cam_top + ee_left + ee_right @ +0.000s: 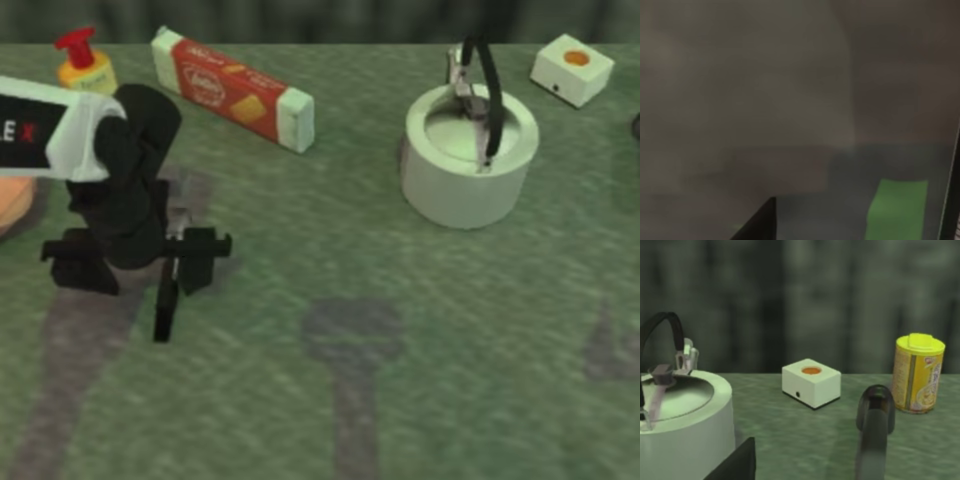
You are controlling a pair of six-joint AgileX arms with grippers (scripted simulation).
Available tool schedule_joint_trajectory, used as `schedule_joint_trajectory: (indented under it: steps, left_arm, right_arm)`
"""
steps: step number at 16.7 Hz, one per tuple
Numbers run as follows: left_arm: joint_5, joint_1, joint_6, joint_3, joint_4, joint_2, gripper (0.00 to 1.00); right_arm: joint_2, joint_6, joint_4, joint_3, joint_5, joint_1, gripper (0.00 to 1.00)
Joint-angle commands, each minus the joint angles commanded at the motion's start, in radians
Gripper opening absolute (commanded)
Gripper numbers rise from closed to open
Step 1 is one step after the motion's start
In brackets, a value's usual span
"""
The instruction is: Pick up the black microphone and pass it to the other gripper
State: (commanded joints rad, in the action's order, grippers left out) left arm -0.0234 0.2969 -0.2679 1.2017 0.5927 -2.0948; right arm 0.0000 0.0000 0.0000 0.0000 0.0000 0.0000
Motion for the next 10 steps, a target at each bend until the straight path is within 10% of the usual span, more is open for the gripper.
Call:
schedule_joint_trajectory:
  steps: [7, 10]
  left_arm:
    - [0.0, 0.0, 0.0, 0.0, 0.0, 0.0, 0.02]
    - [0.0, 0.0, 0.0, 0.0, 0.0, 0.0, 0.0]
  right_arm:
    - [0.0, 0.0, 0.0, 0.0, 0.0, 0.0, 1.0]
    - [0.0, 0.0, 0.0, 0.0, 0.0, 0.0, 1.0]
